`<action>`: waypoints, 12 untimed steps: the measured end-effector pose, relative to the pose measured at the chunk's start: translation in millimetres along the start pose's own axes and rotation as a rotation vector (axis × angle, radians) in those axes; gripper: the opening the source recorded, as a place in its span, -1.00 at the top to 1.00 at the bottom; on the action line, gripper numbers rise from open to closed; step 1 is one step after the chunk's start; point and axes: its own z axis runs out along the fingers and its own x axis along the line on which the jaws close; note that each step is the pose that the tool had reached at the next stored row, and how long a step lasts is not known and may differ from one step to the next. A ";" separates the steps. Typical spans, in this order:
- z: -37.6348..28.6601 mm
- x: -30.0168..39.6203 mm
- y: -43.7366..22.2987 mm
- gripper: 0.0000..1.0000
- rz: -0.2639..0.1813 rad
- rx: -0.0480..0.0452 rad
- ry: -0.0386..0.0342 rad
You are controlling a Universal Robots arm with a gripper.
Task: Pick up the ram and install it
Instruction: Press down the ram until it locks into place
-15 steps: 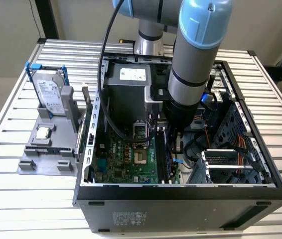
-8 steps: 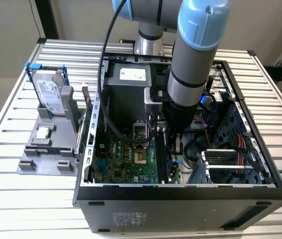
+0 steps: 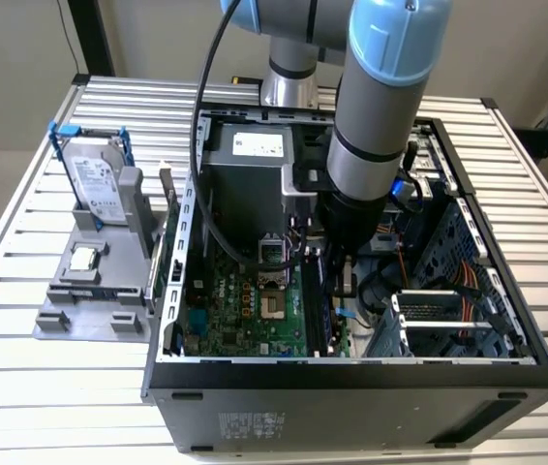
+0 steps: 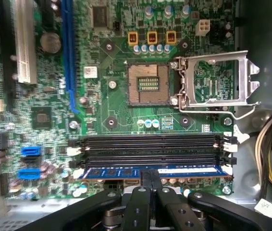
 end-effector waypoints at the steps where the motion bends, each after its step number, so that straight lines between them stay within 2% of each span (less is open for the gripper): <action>1: -0.4 0.2 0.1 1.00 0.000 -0.0003 0.0010; 12: -0.4 0.2 0.0 1.00 0.000 -0.0003 0.0010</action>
